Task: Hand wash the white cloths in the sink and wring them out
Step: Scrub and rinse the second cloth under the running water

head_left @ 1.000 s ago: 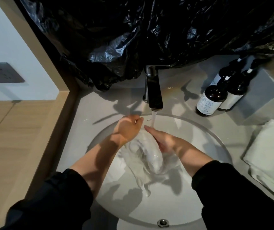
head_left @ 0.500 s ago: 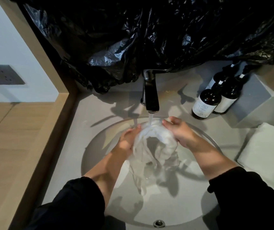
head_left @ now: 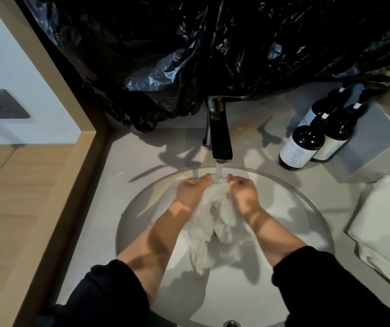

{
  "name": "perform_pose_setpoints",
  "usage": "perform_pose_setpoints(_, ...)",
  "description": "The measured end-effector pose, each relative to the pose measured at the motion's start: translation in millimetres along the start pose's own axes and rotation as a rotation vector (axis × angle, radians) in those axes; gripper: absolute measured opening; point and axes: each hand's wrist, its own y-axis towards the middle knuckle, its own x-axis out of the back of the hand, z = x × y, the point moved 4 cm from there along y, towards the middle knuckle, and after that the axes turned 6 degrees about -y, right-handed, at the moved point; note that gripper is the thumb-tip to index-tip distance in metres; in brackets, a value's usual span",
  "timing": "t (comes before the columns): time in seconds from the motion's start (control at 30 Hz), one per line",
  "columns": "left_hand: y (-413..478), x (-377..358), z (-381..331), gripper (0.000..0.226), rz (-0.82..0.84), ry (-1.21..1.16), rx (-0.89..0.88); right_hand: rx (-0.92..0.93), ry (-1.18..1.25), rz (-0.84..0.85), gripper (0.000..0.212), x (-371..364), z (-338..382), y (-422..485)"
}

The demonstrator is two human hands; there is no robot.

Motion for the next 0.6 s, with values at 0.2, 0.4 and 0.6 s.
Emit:
perform_pose_setpoints(0.2, -14.5, -4.0, -25.7, 0.033, 0.076, 0.042, -0.298, -0.007, 0.295, 0.473, 0.039, 23.2, -4.3, 13.3)
perform_pose_setpoints(0.4, -3.4, -5.1, -39.1, 0.035, 0.006, 0.175, -0.332, 0.124, -0.14, 0.701, 0.029, 17.1, -0.3, -5.7)
perform_pose_setpoints(0.6, -6.9, -5.5, -0.4, 0.044, 0.252, 0.154, -0.029, 0.185, 0.349, 0.677, 0.036, 33.7, 8.2, -6.0)
